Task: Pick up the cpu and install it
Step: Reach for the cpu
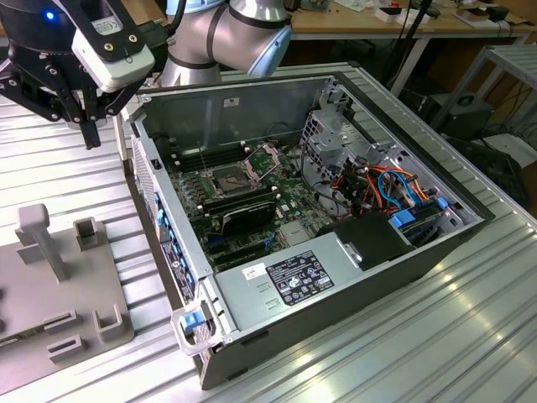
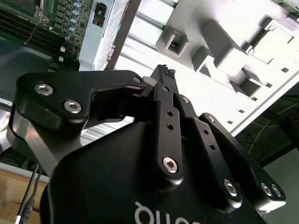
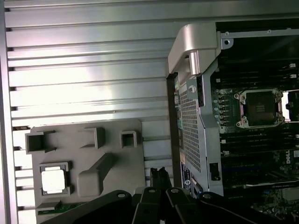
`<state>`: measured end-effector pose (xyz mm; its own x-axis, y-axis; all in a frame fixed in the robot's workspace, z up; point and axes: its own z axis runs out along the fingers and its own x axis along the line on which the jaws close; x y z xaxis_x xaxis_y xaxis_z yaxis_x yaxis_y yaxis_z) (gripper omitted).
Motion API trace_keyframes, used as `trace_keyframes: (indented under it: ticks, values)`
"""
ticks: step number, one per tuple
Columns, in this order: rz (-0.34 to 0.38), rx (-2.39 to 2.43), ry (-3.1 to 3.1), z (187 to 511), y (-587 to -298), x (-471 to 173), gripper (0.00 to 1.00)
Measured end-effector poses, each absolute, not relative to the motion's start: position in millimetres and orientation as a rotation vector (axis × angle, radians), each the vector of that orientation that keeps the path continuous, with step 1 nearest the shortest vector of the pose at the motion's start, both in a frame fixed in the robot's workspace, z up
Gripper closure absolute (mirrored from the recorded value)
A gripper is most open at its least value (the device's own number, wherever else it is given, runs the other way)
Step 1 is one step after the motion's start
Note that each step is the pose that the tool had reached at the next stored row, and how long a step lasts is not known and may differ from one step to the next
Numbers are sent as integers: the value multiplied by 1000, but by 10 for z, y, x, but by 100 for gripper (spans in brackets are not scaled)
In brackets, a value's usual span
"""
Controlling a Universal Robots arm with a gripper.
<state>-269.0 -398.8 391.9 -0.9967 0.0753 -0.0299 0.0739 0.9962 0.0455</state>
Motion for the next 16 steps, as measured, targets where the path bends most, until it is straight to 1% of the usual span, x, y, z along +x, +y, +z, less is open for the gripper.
trace_keyframes:
  ticks: [16]
  values:
    - [69,116,3107,3918,-3988,-2848,89]
